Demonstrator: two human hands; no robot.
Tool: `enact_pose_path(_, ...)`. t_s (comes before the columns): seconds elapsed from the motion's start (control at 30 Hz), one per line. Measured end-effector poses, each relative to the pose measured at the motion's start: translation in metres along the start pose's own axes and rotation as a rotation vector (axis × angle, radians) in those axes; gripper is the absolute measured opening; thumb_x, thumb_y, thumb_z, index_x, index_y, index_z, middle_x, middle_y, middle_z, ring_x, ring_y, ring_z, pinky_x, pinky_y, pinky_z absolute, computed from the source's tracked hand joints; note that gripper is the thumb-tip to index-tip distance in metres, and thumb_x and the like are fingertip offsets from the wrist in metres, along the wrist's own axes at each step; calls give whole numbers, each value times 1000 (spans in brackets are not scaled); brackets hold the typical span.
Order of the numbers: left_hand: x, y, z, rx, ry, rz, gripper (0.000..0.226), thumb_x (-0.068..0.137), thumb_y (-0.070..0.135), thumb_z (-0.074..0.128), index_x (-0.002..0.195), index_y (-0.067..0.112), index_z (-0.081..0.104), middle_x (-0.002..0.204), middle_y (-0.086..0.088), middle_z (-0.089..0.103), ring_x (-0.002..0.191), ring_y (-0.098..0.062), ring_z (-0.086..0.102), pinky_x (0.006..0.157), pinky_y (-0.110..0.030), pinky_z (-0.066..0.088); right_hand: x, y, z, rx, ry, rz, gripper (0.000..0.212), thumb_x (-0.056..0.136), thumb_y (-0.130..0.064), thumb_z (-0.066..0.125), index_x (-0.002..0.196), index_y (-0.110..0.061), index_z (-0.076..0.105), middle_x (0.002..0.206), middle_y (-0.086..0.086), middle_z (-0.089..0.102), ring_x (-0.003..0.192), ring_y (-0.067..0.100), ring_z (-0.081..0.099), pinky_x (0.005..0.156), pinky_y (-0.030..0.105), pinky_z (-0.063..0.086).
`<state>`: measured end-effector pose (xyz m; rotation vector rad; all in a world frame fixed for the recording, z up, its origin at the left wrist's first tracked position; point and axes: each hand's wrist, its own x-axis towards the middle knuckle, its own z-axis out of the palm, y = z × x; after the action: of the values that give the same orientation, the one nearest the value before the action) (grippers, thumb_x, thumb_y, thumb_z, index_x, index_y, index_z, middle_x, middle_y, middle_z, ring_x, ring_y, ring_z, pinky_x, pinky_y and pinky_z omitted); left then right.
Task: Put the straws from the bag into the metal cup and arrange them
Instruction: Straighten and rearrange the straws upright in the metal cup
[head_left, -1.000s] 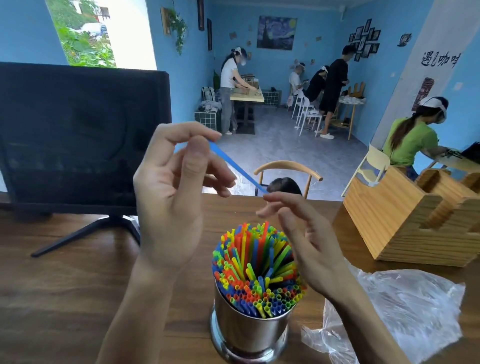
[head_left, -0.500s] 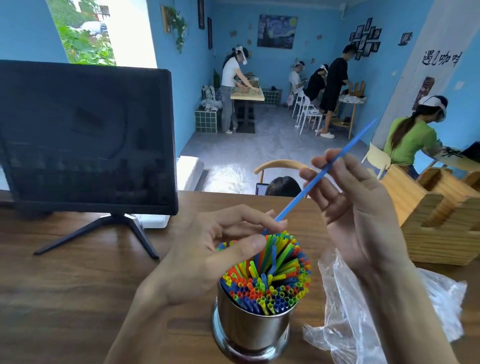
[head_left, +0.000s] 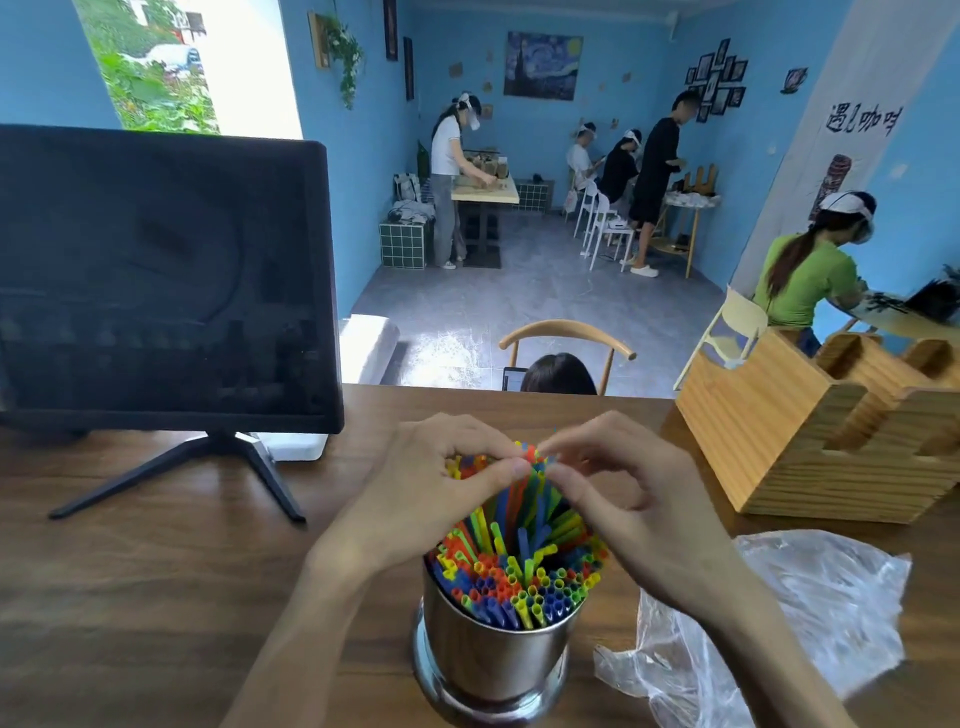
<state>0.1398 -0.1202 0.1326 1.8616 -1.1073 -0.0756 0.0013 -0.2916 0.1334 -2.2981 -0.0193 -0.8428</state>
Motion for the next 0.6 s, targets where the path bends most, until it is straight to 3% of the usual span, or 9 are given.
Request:
enact_pose_path(0.03,-1,1,-1,-15,-1,9,16,89,43,71,103,41,79,102,27,72,104,0,65,88,-28,54,-3,2,1,-71,-20,-18,8,91,-34,74,98,-31,76,96,-16,66,96,11,67,78,35,55)
enact_pose_path(0.13,-6,4,-1,-82,5,46,25,89,49,69,112,43,75,110,26,71,111,-3,65,91,-24,53,-7,10,-2,-97,-46,5,17,87,-44,71,91,-31,80,100,-20,68,108,11,64,88,25,51)
enact_pose_path(0.23,-9,2,2,-50,-5,57,25,86,58,67,86,38,82,104,26,73,116,-3,61,95,-33,52,-4,12,-10,63,-82,80,9,94,-31,73,99,-32,81,108,-17,72,112,10,65,93,21,50)
enact_pose_path(0.3,-11,-1,1,-51,4,4,31,86,63,66,73,39,81,102,24,74,116,1,61,96,-40,52,0,18,-13,228,-1,224,14,94,-26,68,102,-32,79,103,-13,76,104,9,69,88,27,54)
enact_pose_path(0.37,-13,-1,-1,-68,11,-26,27,87,65,64,80,44,80,109,20,72,113,3,63,94,-38,55,5,22,-14,284,31,339,15,91,-37,66,99,-32,78,97,-8,78,93,10,72,81,31,55)
enact_pose_path(0.47,-14,2,0,-144,-18,-18,19,92,50,65,106,44,76,108,19,74,108,0,68,91,-32,57,10,26,-8,326,-48,407,29,87,-45,65,98,-22,78,91,-3,78,78,10,72,70,28,55)
enact_pose_path(0.6,-16,-1,2,-112,-33,-44,26,88,67,59,101,53,76,119,25,68,119,6,58,96,-28,53,16,29,1,289,-168,466,31,85,-50,70,84,-20,81,82,-1,77,76,18,71,67,21,54)
